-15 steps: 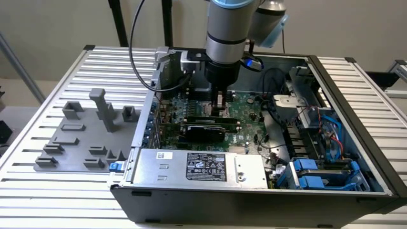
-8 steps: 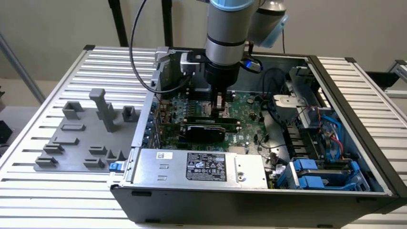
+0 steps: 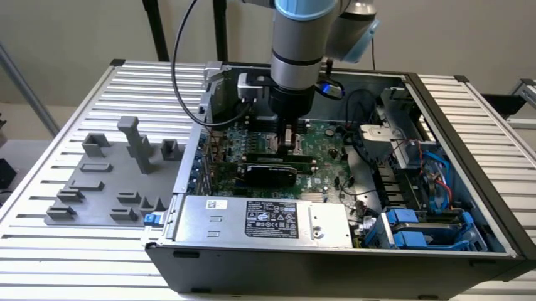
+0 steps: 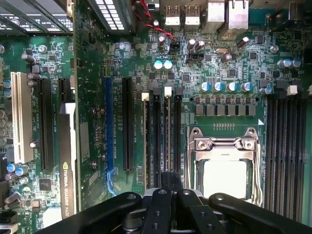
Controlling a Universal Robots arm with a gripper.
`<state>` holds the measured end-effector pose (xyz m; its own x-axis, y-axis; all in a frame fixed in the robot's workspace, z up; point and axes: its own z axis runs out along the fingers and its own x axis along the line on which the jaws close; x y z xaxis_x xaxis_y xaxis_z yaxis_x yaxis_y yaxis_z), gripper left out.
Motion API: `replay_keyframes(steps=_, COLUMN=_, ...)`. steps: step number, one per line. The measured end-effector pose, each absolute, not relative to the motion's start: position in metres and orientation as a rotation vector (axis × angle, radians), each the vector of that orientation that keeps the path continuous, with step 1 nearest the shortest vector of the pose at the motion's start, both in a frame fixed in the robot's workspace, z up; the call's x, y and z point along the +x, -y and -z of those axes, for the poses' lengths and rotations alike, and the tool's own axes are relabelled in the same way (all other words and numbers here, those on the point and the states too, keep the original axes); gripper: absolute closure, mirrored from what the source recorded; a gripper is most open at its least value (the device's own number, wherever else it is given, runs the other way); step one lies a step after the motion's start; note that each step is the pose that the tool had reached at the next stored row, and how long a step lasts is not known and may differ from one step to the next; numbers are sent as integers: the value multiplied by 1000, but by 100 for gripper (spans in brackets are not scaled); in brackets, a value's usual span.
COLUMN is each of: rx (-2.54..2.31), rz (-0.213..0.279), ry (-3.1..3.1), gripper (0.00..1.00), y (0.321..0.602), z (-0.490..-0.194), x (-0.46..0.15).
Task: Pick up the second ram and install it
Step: 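Press down the second ram until it locks into place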
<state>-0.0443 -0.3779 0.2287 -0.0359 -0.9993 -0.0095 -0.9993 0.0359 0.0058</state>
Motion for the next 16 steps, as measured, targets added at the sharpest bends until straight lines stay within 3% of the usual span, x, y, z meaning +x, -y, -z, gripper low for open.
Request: replay_keyframes(steps=16, rx=-2178, rz=-18, ry=-2258, gripper=100, y=378, z=-243, x=-44)
